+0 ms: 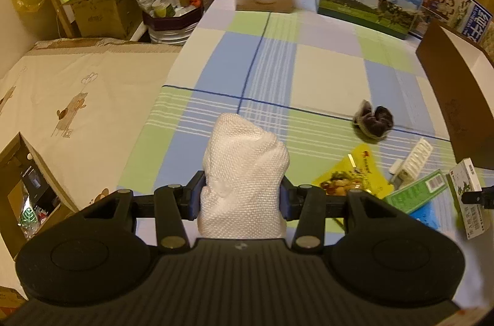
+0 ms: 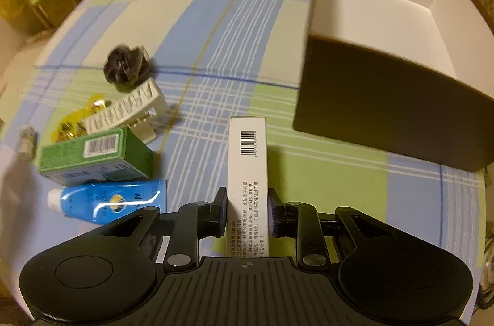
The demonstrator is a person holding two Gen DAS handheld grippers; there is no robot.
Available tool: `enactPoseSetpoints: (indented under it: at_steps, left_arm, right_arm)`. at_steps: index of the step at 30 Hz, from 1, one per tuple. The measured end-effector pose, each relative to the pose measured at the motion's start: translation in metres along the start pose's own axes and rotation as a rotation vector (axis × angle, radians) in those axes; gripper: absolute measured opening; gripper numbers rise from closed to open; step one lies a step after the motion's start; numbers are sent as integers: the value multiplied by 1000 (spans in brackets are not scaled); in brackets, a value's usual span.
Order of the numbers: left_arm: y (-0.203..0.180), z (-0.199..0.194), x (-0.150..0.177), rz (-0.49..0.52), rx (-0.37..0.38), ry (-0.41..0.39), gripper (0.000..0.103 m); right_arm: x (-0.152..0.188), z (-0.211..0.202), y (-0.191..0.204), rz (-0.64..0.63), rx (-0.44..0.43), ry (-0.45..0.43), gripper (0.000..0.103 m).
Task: Organize objects
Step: 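Carry the cloth bag and white box into the open box and release both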
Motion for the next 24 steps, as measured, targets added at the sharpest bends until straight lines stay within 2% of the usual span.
enactPoseSetpoints:
  at_steps: [5,11,18,24]
  left_arm:
    - [-35,-8,-12,34,52,-23,41]
    - [-103,-15,-35,98,160,-65,41]
    - [-205,-10,-61,177,304,-95,41]
    - [-294,0,-86,225,395,-110,41]
  right_arm:
    - [-14,-40,-15,56,-66,-59,22]
    - [-32,-88,-38,101,-100,-148,22]
    - [-64,-127,-85,142,-75,-243,22]
    - [-101,-136,-134,160,-22,-296,22]
Point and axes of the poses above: each gripper's, at about its wrist camera, not at the fingertips, and z roughly the way its jaws point, y to its left, x to its underside, the point moved 9 cm from there along z, roughly the way its jaws point, and after that the axes turned 11 degrees about -y, right-handed, at the moved point
